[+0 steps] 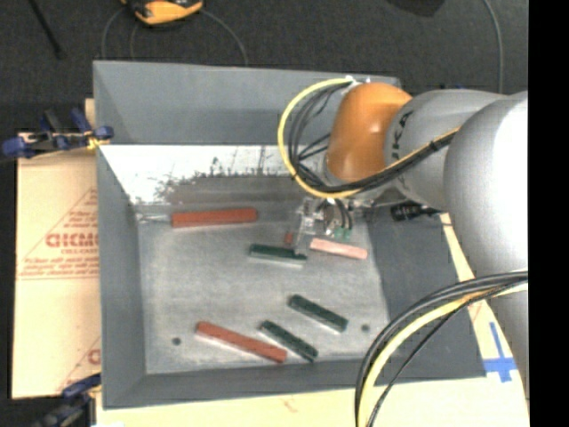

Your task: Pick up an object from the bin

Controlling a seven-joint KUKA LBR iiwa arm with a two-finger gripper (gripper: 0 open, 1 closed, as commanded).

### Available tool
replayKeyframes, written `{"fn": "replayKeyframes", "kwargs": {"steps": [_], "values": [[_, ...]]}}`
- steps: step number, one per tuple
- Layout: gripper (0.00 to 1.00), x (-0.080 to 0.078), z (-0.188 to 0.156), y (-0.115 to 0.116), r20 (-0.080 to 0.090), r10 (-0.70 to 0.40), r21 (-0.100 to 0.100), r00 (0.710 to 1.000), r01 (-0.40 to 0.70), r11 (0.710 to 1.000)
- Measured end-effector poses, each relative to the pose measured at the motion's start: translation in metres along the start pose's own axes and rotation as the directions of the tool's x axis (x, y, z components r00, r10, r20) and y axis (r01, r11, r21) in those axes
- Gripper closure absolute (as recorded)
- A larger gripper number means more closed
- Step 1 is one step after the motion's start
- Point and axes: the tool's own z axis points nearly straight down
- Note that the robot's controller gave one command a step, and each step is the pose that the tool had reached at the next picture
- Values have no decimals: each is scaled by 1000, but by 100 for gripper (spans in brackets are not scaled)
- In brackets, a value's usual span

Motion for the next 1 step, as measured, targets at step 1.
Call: {"fn": "replayKeyframes", "kwargs": {"steps": [1], "values": [[100, 0, 0, 0, 0, -1, 1, 1000, 1, 1000]]}}
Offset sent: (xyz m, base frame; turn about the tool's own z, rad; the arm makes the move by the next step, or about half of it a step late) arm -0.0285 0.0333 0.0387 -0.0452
